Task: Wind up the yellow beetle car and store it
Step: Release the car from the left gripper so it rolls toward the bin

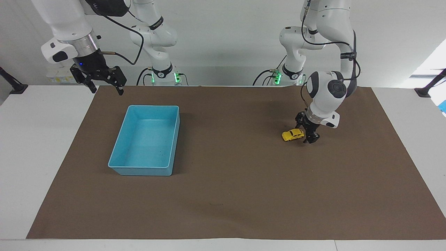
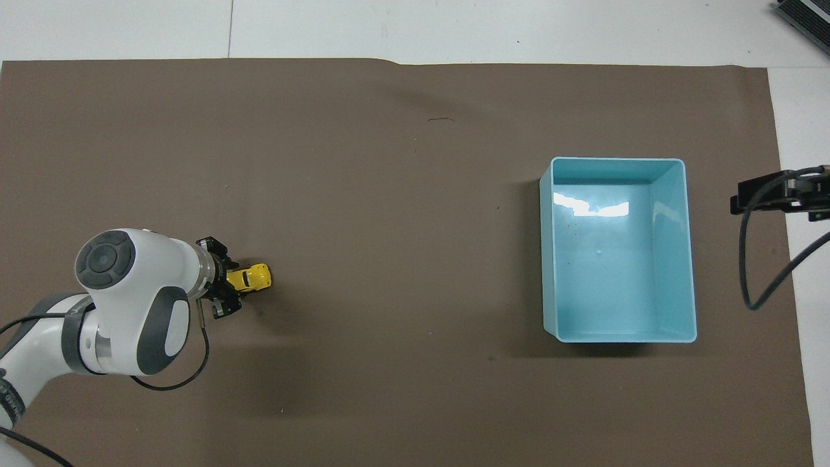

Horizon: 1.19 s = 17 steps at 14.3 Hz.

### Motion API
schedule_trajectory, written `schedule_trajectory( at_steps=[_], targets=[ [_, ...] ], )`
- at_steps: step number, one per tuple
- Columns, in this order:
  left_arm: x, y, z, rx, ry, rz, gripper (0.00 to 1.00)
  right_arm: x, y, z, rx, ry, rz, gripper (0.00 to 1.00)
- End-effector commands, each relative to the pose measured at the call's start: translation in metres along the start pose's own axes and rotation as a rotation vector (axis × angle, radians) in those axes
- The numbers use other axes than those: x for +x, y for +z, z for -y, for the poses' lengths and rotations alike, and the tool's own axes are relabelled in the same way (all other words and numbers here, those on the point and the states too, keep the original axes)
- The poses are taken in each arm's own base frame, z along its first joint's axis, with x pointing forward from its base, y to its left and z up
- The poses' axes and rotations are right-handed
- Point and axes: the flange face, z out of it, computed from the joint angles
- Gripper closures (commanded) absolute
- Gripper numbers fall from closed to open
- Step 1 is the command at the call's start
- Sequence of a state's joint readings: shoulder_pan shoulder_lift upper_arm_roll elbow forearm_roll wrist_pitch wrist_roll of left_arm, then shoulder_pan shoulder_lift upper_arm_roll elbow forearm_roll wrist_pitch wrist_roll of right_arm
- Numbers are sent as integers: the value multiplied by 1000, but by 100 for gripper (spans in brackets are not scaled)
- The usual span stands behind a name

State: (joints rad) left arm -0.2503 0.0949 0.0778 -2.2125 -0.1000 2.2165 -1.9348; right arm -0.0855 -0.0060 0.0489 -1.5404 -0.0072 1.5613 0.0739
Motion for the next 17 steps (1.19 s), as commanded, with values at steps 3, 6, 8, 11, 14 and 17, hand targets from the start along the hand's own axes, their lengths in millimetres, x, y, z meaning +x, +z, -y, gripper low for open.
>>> schedule_trajectory(
  at_steps=[3, 6, 8, 11, 14, 17],
  targets=[
    [-5, -15, -11, 9, 19, -15, 0, -2, -2, -2, -1, 17, -1, 0],
    [-5, -18, -17, 3, 13, -12, 0, -1, -2, -3, -2, 18, -1, 0],
    [-5, -18, -17, 0, 15, -11, 0, -2, -2, -3, -1, 18, -1, 0],
    [-5, -19, -18, -3, 15, -10, 0, -1, -2, -3, -2, 18, -1, 0],
    [-4, -19, -19, -4, 13, -9, 0, -1, -2, -3, -2, 20, -1, 0],
    [-6, -22, -21, -12, 17, -7, 0, -1, -1, -1, -2, 15, 1, 0]
  ],
)
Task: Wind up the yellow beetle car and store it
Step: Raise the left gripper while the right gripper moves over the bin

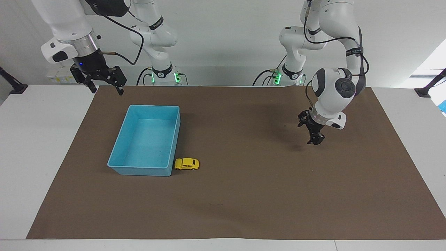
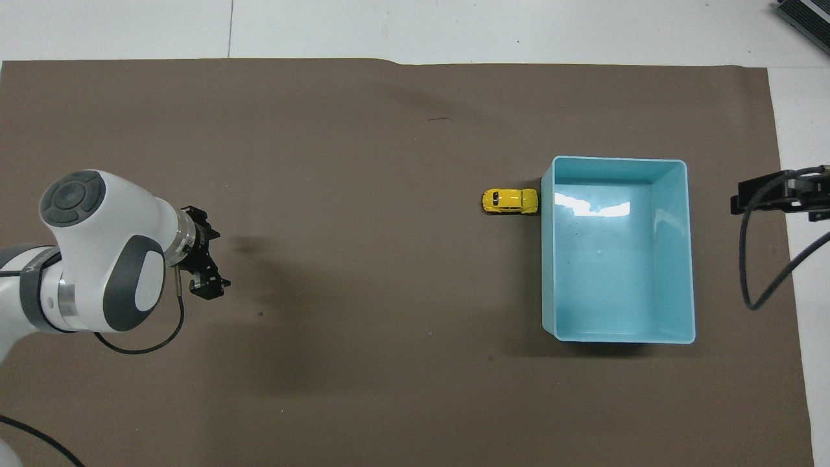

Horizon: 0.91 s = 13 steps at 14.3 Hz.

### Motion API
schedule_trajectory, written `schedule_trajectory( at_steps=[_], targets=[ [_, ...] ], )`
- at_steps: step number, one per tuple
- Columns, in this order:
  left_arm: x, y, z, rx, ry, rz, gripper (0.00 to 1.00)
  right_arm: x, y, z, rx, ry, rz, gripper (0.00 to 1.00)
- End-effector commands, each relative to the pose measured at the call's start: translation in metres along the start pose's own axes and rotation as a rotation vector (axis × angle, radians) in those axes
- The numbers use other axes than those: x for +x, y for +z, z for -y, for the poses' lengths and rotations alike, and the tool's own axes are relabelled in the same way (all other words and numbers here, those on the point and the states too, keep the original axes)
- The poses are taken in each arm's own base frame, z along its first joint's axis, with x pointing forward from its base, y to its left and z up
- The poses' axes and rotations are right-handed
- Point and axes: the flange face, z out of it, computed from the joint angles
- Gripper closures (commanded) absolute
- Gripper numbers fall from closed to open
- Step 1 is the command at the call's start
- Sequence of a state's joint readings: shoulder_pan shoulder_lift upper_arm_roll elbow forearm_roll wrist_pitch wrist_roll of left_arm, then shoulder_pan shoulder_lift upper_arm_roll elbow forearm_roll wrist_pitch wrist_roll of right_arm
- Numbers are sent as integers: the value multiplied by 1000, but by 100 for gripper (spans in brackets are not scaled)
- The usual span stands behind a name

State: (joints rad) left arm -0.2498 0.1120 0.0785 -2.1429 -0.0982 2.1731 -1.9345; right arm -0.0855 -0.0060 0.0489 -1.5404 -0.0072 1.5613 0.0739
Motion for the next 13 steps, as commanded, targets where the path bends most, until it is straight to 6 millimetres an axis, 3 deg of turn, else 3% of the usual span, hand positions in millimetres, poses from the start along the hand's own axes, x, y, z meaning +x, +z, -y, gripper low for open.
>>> schedule_trajectory(
  at_steps=[1, 3, 7, 11, 13],
  targets=[
    [2, -5, -10, -6, 16, -9, 0, -1, -1, -1, -1, 15, 1, 0],
    [1, -13, -11, -20, 20, -2, 0, -1, -1, -1, -1, 15, 1, 0],
    [7, -49, -28, -77, 6, 24, 0, -3, 1, -3, -3, 14, 4, 0],
    [12, -92, -45, -142, 16, 50, 0, -6, 7, 6, -3, -8, -32, 0],
    [12, -117, -49, -169, 96, 53, 0, -2, 19, 8, -4, 1, -11, 0]
  ],
)
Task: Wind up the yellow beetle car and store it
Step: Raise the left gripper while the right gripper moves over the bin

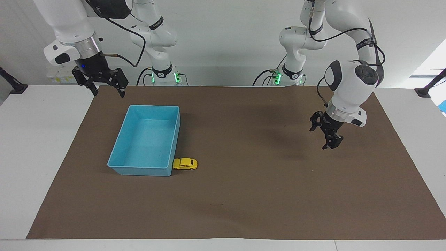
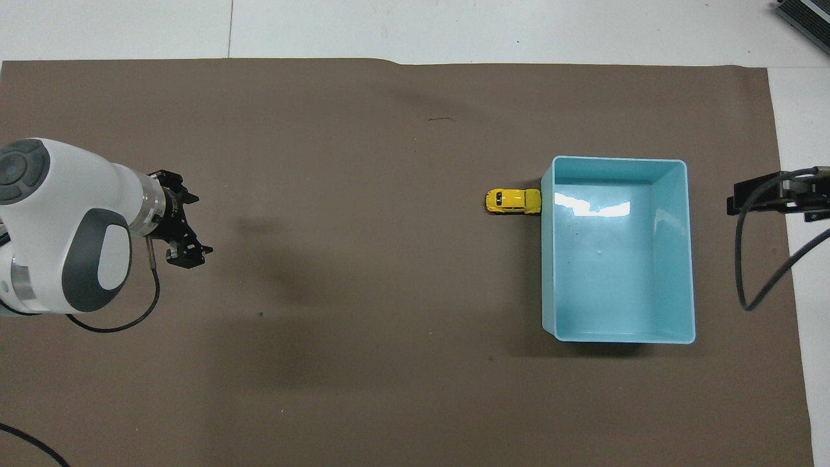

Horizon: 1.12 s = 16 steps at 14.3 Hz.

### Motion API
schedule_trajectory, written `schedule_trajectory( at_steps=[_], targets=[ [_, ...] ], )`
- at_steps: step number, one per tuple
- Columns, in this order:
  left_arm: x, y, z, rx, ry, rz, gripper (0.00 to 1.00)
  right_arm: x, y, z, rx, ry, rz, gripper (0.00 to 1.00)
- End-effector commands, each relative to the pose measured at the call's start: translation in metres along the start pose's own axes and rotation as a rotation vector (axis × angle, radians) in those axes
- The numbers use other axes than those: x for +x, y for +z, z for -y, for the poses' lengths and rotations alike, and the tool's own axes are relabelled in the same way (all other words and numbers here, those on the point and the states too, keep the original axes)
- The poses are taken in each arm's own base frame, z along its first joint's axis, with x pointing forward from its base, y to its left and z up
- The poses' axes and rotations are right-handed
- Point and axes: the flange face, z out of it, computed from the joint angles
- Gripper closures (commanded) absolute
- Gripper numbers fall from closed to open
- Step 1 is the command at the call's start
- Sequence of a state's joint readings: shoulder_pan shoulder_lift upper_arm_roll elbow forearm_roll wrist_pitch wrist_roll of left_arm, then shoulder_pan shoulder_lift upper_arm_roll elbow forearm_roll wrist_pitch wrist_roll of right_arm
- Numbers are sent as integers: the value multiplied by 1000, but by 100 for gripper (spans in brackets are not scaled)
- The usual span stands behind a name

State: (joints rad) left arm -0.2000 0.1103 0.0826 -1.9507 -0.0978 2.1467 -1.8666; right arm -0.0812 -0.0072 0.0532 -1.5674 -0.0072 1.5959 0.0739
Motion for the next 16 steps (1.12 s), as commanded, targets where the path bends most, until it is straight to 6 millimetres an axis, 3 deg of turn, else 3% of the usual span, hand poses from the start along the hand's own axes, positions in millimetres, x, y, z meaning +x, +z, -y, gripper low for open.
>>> schedule_trajectory(
  at_steps=[1, 4, 11, 16],
  targets=[
    [4, -35, -13, -19, 119, -3, 0, -1, 17, 9, -11, 24, -1, 0],
    [8, -56, -20, -32, 279, -1, 0, 5, 33, 26, -21, 88, 10, 0],
    [11, -101, -33, -70, 682, -9, 0, 28, 95, 74, -62, 345, 40, 0],
    [11, -113, -32, -79, 940, -20, 0, 33, 122, 109, -79, 572, 24, 0]
  ],
)
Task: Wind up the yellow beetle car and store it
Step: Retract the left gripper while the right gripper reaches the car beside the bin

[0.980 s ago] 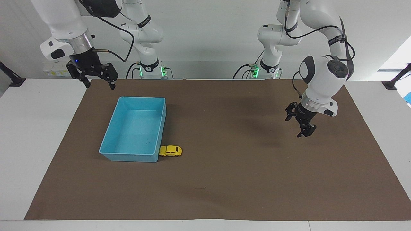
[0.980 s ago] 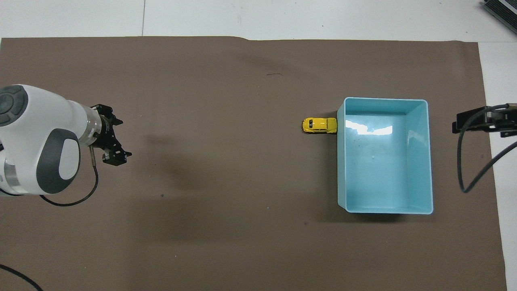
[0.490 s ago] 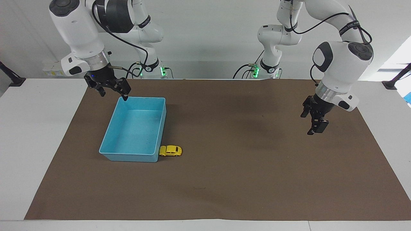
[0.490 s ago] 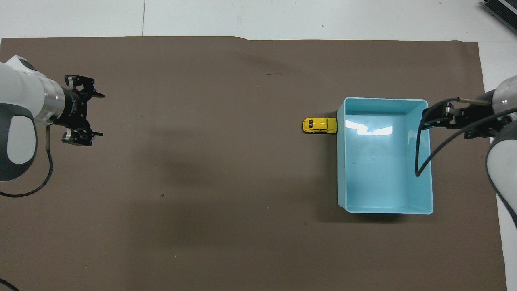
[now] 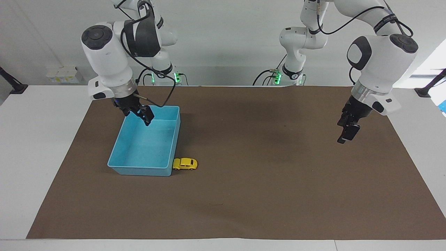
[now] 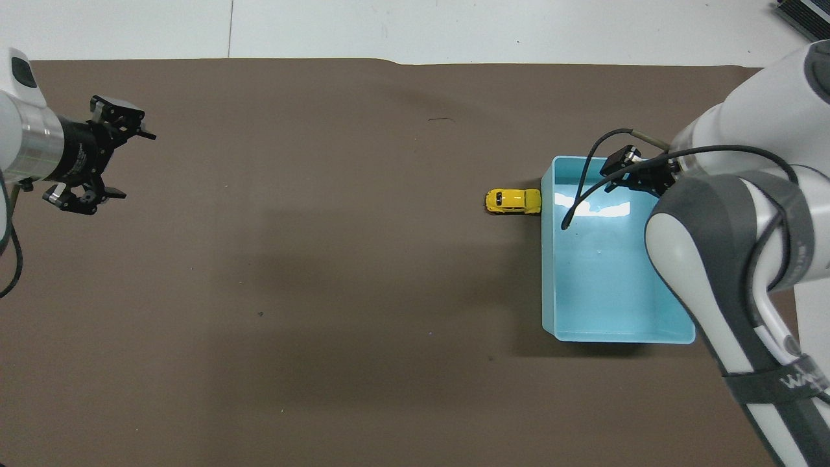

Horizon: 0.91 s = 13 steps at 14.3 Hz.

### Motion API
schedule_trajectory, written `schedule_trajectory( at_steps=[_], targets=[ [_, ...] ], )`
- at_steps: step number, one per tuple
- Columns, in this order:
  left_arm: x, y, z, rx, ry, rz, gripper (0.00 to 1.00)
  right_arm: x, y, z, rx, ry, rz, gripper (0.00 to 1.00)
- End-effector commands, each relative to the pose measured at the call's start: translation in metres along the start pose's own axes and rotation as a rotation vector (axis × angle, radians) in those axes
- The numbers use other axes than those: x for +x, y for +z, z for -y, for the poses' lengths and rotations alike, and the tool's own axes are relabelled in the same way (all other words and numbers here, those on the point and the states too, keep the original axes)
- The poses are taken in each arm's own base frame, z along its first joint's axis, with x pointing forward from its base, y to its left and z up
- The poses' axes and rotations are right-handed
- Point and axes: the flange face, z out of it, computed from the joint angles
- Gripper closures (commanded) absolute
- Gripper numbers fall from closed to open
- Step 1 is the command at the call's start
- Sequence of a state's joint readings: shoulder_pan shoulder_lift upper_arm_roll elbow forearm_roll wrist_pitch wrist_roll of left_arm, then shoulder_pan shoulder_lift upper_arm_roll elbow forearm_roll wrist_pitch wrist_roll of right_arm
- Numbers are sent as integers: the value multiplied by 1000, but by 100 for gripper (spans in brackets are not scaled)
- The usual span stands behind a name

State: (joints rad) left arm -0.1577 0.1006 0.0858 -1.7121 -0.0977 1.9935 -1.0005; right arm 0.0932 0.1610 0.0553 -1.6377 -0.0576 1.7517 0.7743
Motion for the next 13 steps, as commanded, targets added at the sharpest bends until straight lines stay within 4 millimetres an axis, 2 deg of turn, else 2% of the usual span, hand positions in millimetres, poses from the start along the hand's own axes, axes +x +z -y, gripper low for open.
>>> schedule_trajectory(
  at_steps=[1, 3, 5, 9, 13],
  targets=[
    [1, -7, 6, 32, 146, 10, 0, -1, 8, 7, 2, 87, -30, 0],
    [0, -16, 13, 45, 236, 24, 0, -4, 19, 10, 13, 192, -19, 0],
    [5, -19, 20, 55, 350, 37, 0, -17, 35, 24, 29, 335, -17, 0],
    [4, -20, 28, 120, 625, 59, 0, -30, 42, 41, 113, 580, 1, 0],
    [-2, -33, 36, 134, 807, 88, 0, -28, 43, 43, 173, 787, 65, 0]
  ],
)
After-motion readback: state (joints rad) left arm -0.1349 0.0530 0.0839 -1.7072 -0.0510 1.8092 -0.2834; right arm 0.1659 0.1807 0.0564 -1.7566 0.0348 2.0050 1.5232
